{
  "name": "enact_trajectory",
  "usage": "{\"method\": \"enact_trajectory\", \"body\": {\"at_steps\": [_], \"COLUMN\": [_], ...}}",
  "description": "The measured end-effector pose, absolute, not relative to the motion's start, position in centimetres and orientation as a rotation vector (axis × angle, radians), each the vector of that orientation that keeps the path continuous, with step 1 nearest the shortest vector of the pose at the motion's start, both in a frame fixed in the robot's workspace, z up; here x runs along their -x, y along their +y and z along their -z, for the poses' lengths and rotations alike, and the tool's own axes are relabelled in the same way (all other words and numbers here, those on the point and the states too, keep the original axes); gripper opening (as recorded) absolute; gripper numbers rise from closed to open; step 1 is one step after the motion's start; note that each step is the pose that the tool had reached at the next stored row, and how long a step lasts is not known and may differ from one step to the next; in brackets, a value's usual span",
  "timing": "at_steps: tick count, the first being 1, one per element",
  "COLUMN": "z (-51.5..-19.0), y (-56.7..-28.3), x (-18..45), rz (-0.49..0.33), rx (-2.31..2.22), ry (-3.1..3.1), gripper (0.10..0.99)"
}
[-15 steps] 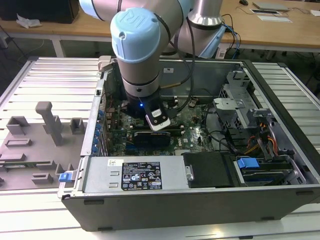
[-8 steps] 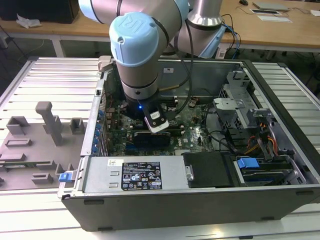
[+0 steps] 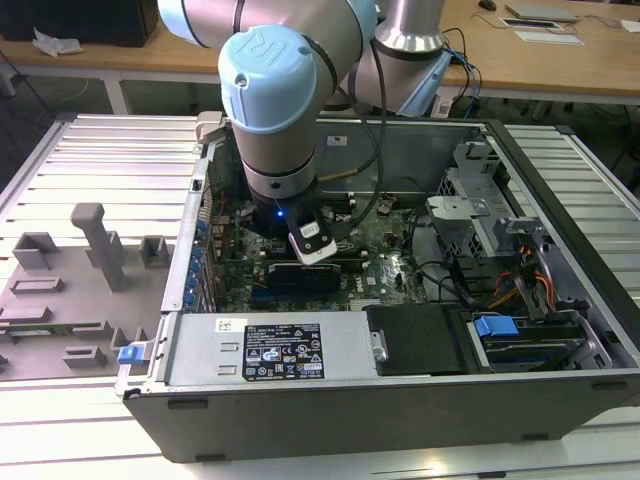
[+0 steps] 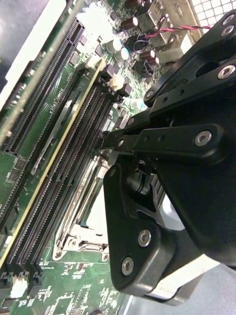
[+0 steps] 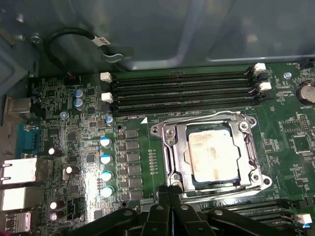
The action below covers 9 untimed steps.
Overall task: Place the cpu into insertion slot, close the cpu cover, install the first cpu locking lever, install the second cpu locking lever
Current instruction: 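Install the second cpu locking lever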
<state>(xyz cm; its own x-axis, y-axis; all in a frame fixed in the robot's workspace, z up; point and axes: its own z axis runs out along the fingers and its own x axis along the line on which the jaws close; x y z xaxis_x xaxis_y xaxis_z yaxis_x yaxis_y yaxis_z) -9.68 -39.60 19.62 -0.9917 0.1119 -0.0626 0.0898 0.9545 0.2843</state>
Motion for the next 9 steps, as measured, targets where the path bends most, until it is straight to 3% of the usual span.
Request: {"method": "enact_trajectory", "body": {"at_steps": [9], "z": [-20.8], "y": [-39.5], "x": [9.7], "rz": [-0.427], "rx": [-0.157], "ry": [3.029], "gripper": [0.106]}}
